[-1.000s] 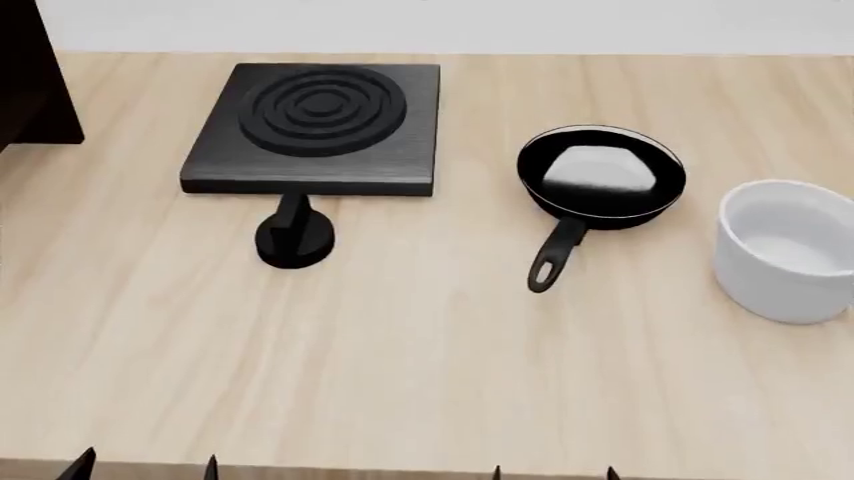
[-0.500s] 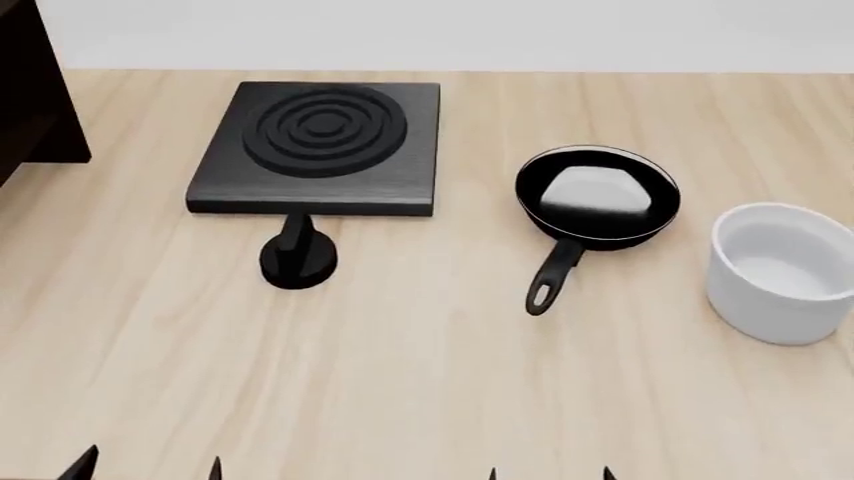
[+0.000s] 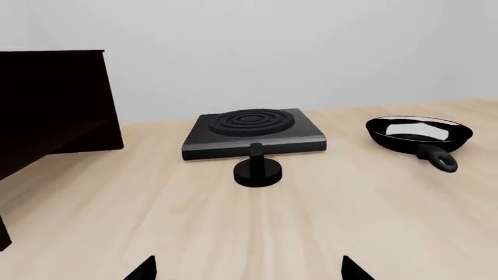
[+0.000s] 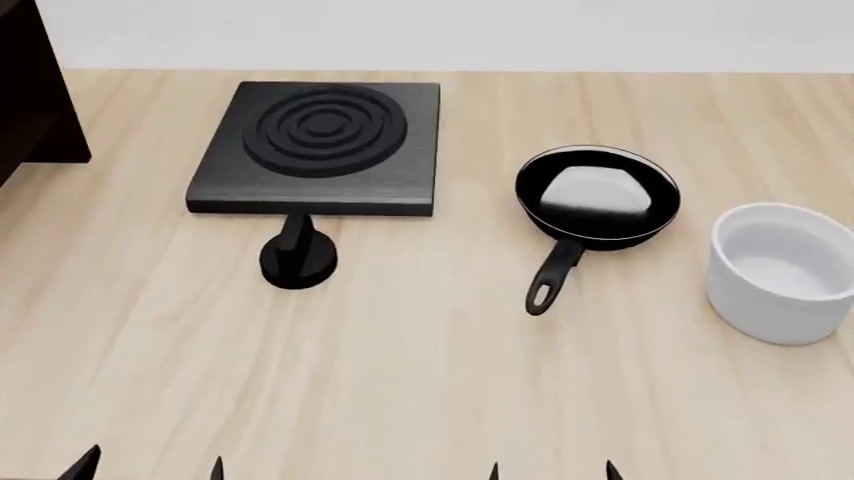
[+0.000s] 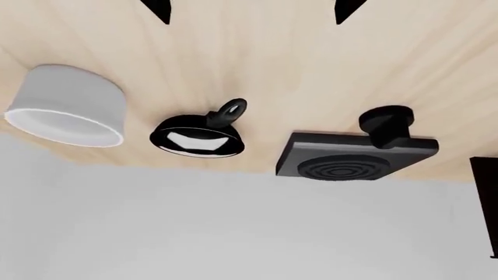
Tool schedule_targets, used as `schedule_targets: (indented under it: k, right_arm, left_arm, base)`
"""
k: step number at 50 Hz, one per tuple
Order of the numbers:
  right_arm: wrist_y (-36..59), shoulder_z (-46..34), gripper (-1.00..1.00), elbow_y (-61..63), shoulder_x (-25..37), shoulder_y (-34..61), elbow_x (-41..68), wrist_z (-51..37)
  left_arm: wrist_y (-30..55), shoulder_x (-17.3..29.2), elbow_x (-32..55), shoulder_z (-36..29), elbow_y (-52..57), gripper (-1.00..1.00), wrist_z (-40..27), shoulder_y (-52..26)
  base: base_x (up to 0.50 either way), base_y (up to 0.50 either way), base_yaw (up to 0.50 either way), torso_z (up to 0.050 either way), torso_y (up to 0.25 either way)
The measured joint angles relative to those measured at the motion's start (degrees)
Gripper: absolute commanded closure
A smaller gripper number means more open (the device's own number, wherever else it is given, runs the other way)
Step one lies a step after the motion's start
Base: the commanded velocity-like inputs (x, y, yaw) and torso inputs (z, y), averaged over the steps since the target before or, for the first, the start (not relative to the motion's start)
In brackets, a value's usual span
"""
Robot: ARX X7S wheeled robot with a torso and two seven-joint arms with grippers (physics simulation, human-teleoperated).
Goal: Put the frying pan under the cabinet shelf.
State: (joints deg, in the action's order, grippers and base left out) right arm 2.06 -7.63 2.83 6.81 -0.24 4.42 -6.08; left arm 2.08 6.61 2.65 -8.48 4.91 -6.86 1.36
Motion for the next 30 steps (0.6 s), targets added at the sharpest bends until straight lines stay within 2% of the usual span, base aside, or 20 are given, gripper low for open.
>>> schedule_targets:
  k: [30]
  right_arm:
    - [18.2, -1.6, -1.0, 14.6, 5.4, 7.6, 0.1, 0.5]
  left_arm:
    - [21.3, 5.0, 3.1, -0.7, 18.0, -1.0, 1.1, -5.4]
  base:
    - [0.0, 0.0, 0.0, 0.0, 0.0]
